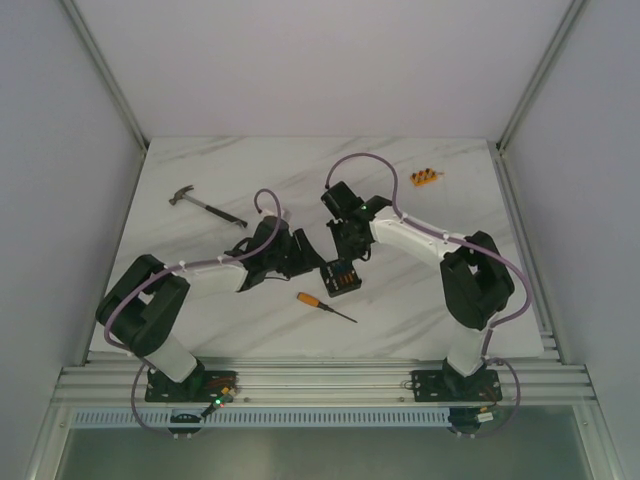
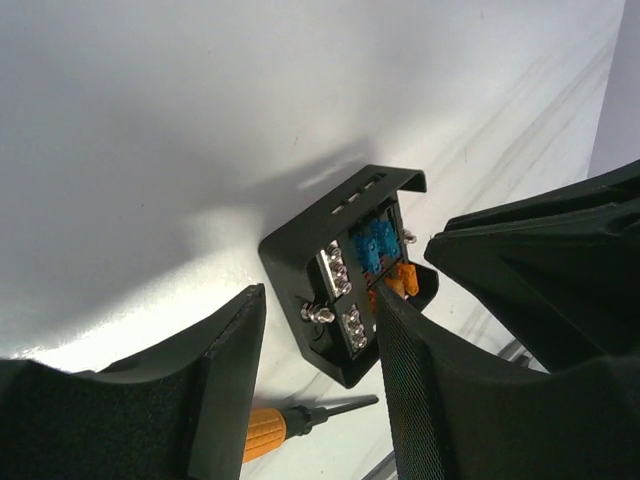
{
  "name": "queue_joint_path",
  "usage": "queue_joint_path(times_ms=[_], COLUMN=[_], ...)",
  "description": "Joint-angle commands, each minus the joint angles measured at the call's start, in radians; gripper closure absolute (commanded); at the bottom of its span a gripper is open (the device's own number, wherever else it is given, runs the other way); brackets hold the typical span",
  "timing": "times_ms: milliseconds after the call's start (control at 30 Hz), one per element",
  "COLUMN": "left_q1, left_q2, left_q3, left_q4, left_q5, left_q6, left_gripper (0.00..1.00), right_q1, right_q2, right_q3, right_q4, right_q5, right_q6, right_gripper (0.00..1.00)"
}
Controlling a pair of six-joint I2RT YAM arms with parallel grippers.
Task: Snap on the fuse box
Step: Install the fuse at the fuse box base.
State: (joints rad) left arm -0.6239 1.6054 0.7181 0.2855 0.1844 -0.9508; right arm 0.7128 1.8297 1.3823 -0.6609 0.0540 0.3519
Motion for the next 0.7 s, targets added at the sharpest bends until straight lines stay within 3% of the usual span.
queue_joint_path(times_ms=[0, 667], left_q1=[0.007, 0.009], left_q2=[0.023, 0.096], left_q3=[0.049, 0.086], left_q4=[-0.066, -0.119], left_q5=[0.012, 0.031], left_q6=[0.051, 0.057], left_gripper=[0.43, 0.51], right_q1=[-0.013, -0.023], right_q2=[-0.005, 0.051], right_q3=[0.017, -0.030], right_q4=[0.021, 0.026], right_q5=[-0.043, -0.083], right_q6=[0.036, 0.030], right_gripper=[0.77, 0.86])
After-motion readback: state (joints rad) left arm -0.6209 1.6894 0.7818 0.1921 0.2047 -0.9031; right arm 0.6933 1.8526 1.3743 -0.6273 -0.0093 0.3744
